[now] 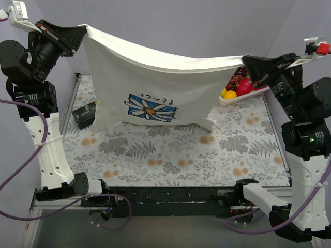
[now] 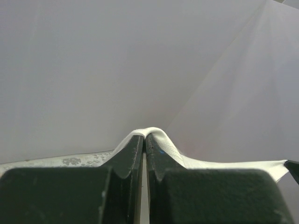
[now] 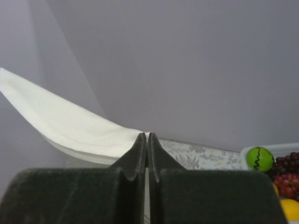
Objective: Pin the brooch onto the clothing
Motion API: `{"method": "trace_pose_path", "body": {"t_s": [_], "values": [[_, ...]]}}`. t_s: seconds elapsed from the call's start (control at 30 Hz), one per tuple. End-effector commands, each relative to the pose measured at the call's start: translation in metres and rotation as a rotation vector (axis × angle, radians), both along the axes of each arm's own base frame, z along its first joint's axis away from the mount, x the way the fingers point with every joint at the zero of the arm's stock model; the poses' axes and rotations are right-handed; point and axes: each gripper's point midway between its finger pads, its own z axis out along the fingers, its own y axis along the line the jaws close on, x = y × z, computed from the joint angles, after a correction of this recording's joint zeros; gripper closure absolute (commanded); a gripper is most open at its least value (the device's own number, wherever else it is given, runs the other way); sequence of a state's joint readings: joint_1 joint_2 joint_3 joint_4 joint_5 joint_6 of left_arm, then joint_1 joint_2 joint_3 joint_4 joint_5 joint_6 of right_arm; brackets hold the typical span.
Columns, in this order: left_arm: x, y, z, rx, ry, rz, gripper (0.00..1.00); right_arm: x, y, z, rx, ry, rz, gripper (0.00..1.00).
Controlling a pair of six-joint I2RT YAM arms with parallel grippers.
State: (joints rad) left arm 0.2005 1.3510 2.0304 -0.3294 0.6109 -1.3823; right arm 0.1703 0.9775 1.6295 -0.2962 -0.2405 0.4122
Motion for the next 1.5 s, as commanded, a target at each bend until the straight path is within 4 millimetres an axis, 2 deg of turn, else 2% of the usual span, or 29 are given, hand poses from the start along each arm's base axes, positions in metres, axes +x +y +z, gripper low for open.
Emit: {"method": "trace_pose_path", "body": {"t_s": [0.0, 0.03, 0.1, 0.13, 0.27, 0.33, 0.4, 0.5, 0.57, 0.67, 0.7, 0.73, 0.8, 0.83, 0.9, 0.93, 0.97, 1.0, 1.03, 1.07, 1.1, 1.13, 1.17, 1.23, 1.3, 1.37, 1.4, 1.43, 1.47], "values": [[-0.068, -0.024, 0.040, 0.036, -0.146, -0.077, 1.00, -0.045, -0.015, 0.061, 0.021, -0.188, -0.044, 0.99], [-0.086, -0.030, 0.043, 0.042, -0.165, -0.104, 1.00, -0.053, -0.015, 0.064, 0.019, -0.200, -0.039, 0.99], [-0.099, -0.036, 0.043, 0.044, -0.179, -0.130, 1.00, -0.061, -0.017, 0.066, 0.021, -0.202, -0.038, 0.99], [-0.112, -0.042, 0.044, 0.057, -0.193, -0.158, 1.00, -0.068, -0.017, 0.067, 0.021, -0.211, -0.034, 0.99], [-0.127, -0.053, 0.045, 0.053, -0.194, -0.232, 1.00, -0.080, -0.020, 0.070, 0.026, -0.227, -0.042, 0.99], [-0.124, -0.053, 0.043, 0.049, -0.187, -0.237, 1.00, -0.078, -0.024, 0.068, 0.018, -0.226, -0.065, 0.99], [-0.112, -0.050, 0.037, 0.040, -0.162, -0.239, 1.00, -0.074, -0.026, 0.067, 0.007, -0.225, -0.084, 0.99], [-0.084, -0.044, 0.020, 0.014, -0.102, -0.235, 1.00, -0.058, -0.029, 0.059, -0.015, -0.202, -0.120, 0.99], [-0.058, -0.039, 0.002, -0.009, -0.042, -0.239, 1.00, -0.041, -0.030, 0.053, -0.028, -0.183, -0.142, 0.99], [-0.035, -0.035, -0.010, -0.029, -0.007, -0.243, 1.00, -0.012, -0.032, 0.044, -0.038, -0.163, -0.182, 0.99], [-0.020, -0.032, -0.016, -0.041, 0.013, -0.241, 1.00, -0.004, -0.033, 0.042, -0.038, -0.162, -0.192, 0.99], [-0.013, -0.030, -0.018, -0.046, 0.020, -0.240, 1.00, 0.012, -0.031, 0.035, -0.044, -0.138, -0.195, 0.99], [0.006, -0.027, -0.021, -0.059, 0.033, -0.246, 1.00, 0.026, -0.028, 0.039, -0.039, -0.143, -0.195, 0.99], [0.013, -0.026, -0.020, -0.074, 0.042, -0.256, 1.00, 0.045, -0.025, 0.035, -0.043, -0.118, -0.193, 0.99], [0.015, -0.026, -0.005, -0.075, 0.001, -0.270, 1.00, 0.049, -0.025, 0.054, -0.030, -0.150, -0.196, 0.99], [0.031, -0.025, -0.010, -0.098, 0.027, -0.285, 1.00, 0.066, -0.022, 0.052, -0.034, -0.132, -0.198, 0.99], [0.025, -0.026, 0.007, -0.086, -0.016, -0.291, 1.00, 0.070, -0.022, 0.058, -0.029, -0.142, -0.203, 0.99], [0.030, -0.026, 0.011, -0.092, -0.018, -0.297, 1.00, 0.072, -0.024, 0.077, -0.016, -0.176, -0.215, 0.99], [0.043, -0.023, 0.008, -0.098, -0.008, -0.302, 1.00, 0.072, -0.025, 0.086, -0.012, -0.191, -0.221, 0.99], [0.045, -0.023, 0.015, -0.103, -0.013, -0.307, 1.00, 0.070, -0.025, 0.097, -0.003, -0.215, -0.221, 0.99], [0.032, -0.026, 0.036, -0.087, -0.070, -0.309, 1.00, 0.063, -0.029, 0.119, 0.013, -0.263, -0.236, 0.99], [0.040, -0.024, 0.040, -0.089, -0.077, -0.308, 1.00, 0.058, -0.031, 0.130, 0.021, -0.292, -0.243, 0.99], [0.030, -0.024, 0.054, -0.094, -0.119, -0.305, 1.00, 0.052, -0.033, 0.141, 0.031, -0.324, -0.249, 0.99], [0.018, -0.021, 0.070, -0.107, -0.177, -0.300, 1.00, 0.034, -0.041, 0.165, 0.064, -0.407, -0.276, 0.99], [0.010, -0.015, 0.083, -0.110, -0.225, -0.275, 1.00, 0.015, -0.054, 0.179, 0.104, -0.459, -0.330, 0.99], [0.005, -0.010, 0.090, -0.101, -0.260, -0.246, 1.00, 0.012, -0.060, 0.181, 0.118, -0.498, -0.357, 0.99], [0.008, -0.007, 0.090, -0.094, -0.270, -0.225, 1.00, -0.003, -0.066, 0.188, 0.139, -0.544, -0.378, 0.99], [0.015, -0.006, 0.086, -0.095, -0.255, -0.218, 1.00, 0.011, -0.064, 0.173, 0.126, -0.514, -0.382, 0.99], [0.019, -0.003, 0.080, -0.096, -0.235, -0.210, 1.00, 0.012, -0.064, 0.170, 0.121, -0.516, -0.383, 0.99]]}}
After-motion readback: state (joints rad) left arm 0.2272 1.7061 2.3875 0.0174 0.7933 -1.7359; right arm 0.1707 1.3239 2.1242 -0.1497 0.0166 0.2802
